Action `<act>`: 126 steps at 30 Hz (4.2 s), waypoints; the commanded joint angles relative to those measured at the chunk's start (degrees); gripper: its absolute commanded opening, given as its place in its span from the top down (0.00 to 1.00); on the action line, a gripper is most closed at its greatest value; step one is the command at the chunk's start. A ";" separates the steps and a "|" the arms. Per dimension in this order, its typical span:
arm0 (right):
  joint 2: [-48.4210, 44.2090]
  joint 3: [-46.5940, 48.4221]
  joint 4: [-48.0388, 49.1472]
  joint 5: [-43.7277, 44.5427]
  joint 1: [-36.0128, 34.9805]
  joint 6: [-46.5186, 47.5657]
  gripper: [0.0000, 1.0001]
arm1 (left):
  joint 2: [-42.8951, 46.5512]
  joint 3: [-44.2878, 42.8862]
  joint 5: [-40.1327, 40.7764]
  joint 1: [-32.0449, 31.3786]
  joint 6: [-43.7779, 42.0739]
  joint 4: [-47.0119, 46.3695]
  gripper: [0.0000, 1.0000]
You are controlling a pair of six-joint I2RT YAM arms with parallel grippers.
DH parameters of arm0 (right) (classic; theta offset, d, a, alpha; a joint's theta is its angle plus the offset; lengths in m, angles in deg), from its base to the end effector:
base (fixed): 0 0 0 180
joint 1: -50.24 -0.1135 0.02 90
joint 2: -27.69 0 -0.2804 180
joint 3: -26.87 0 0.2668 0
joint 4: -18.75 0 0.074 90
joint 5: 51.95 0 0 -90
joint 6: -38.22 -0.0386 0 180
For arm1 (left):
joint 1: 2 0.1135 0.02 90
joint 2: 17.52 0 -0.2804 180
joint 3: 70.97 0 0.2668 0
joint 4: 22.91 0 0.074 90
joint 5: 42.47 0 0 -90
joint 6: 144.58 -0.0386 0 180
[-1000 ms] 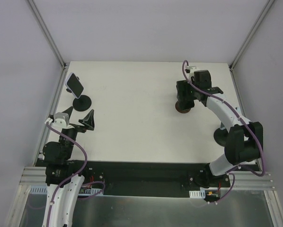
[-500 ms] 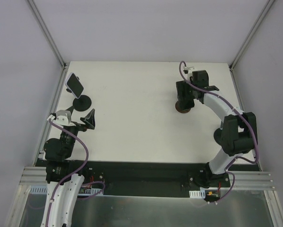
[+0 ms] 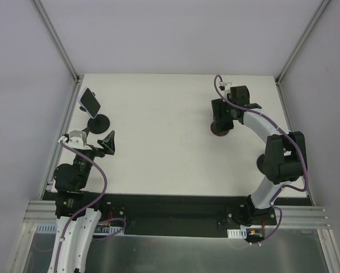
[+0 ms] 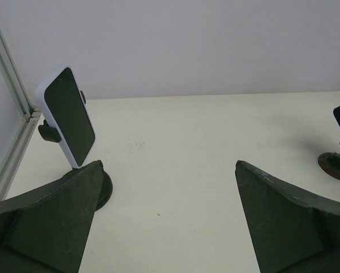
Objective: Remove the phone from the phone stand
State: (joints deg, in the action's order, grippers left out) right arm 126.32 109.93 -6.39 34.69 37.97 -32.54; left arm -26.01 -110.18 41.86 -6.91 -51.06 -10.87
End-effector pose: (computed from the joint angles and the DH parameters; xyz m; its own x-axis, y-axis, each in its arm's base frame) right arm 0.3947 0.0882 0.2457 -0.5175 -0.4492 -0.7283 -0.4513 0.8664 -0.2137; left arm 0.0779 -0.0105 0.3272 0.3076 -0.0877 -0.9475 0.1977 0.9799 -0.0266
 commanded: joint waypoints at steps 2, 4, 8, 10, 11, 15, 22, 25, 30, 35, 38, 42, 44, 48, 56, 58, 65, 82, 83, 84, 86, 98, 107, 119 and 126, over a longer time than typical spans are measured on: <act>-0.54 0.69 2.56 -0.95 0.41 0.79 0.19 | -1.00 -2.17 -1.36 -0.19 -0.89 -1.60 0.01; -0.98 0.43 2.56 -0.86 0.41 0.88 0.26 | -1.09 -2.17 -1.45 -0.19 -0.81 -1.60 0.01; -3.70 -0.36 2.56 -0.25 0.41 1.15 0.37 | -1.35 -2.26 -1.62 -0.19 -0.89 -1.60 0.01; -4.76 -0.45 2.47 -0.07 0.41 1.23 0.41 | -1.44 -2.26 -1.88 -0.19 -0.89 -1.60 0.01; -5.81 -0.54 2.56 0.01 0.41 1.23 0.43 | -1.53 -2.26 -2.06 -0.19 -0.89 -1.60 0.01; -8.36 -0.72 2.47 0.10 0.32 1.15 0.49 | -2.05 -2.35 -2.50 -0.19 -0.89 -1.60 0.01; -11.97 -1.16 2.30 -0.16 0.32 0.71 0.52 | -2.67 -2.52 -3.56 -0.19 -0.89 -1.60 0.01; -13.63 -1.16 2.12 0.19 0.23 0.53 0.53 | -2.85 -2.52 -3.82 -0.19 -0.89 -1.60 0.01; -17.50 -1.07 0.81 -0.07 -2.04 -0.87 0.55 | -4.42 -2.70 -5.66 -0.19 -0.37 -1.51 0.01; -21.36 -2.91 0.98 0.19 -7.84 -4.21 0.55 | -9.33 -4.54 -10.23 -0.19 2.88 -0.63 0.01; -23.91 -4.93 2.29 0.19 -12.50 -7.72 0.55 | -12.32 -4.90 -12.87 -0.19 9.72 -0.28 0.01; -26.55 -10.28 4.40 -0.25 -20.22 -12.47 0.55 | -17.07 -3.49 -16.11 -0.19 20.18 -1.24 0.01; -27.61 -12.22 5.90 0.01 -22.78 -14.75 0.55 | -20.05 -1.31 -18.92 -0.45 25.55 -4.30 0.01; -28.49 -16.27 8.88 0.19 -29.19 -19.05 0.55 | -22.88 1.17 -17.45 -5.62 29.86 -9.32 0.01; -27.79 -22.16 16.71 0.54 -37.12 -24.51 0.55 | -31.92 1.78 -7.43 -21.36 32.24 -17.58 0.01; -27.79 -23.12 18.20 0.37 -38.26 -25.92 0.55 | -33.43 2.05 -4.02 -25.49 32.77 -20.39 0.01; -28.14 -26.03 21.81 -1.39 -40.20 -28.12 0.55 | -41.25 0.56 5.05 -35.34 32.94 -25.58 0.04; -28.67 -29.72 26.12 -2.18 -40.81 -29.44 0.56 | -54.87 -2.25 10.24 -44.14 34.79 -30.25 0.42; -28.67 -29.81 26.29 -2.36 -40.90 -29.53 0.56 | -55.40 -2.52 10.16 -44.31 35.05 -30.25 0.44; -28.49 -29.90 26.64 -2.44 -40.90 -29.53 0.56 | -55.84 -2.70 9.63 -44.40 35.23 -30.34 0.50; -28.58 -30.42 27.08 -2.10 -40.90 -29.44 0.56 | -57.16 -3.14 9.10 -44.40 35.58 -30.86 0.58; -29.37 -32.27 28.31 0.80 -40.90 -28.74 0.23 | -57.69 -2.70 10.76 -44.14 34.71 -30.61 1.00; -33.24 -35.95 29.63 7.13 -40.81 -26.37 0.04 | -51.01 -2.17 8.14 -30.80 34.88 -15.32 1.00; -32.89 -37.98 30.86 9.24 -40.38 -24.43 0.04 | -58.38 -11.21 -6.69 -5.39 28.91 -3.28 1.00; -33.50 -39.83 31.74 10.12 -39.76 -23.99 0.04 | -74.97 -25.17 -15.22 0.42 24.95 3.41 0.90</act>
State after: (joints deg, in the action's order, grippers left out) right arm 93.67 71.00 21.96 43.39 -2.34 -57.50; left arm -95.25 -127.54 34.12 -8.09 -22.18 -9.84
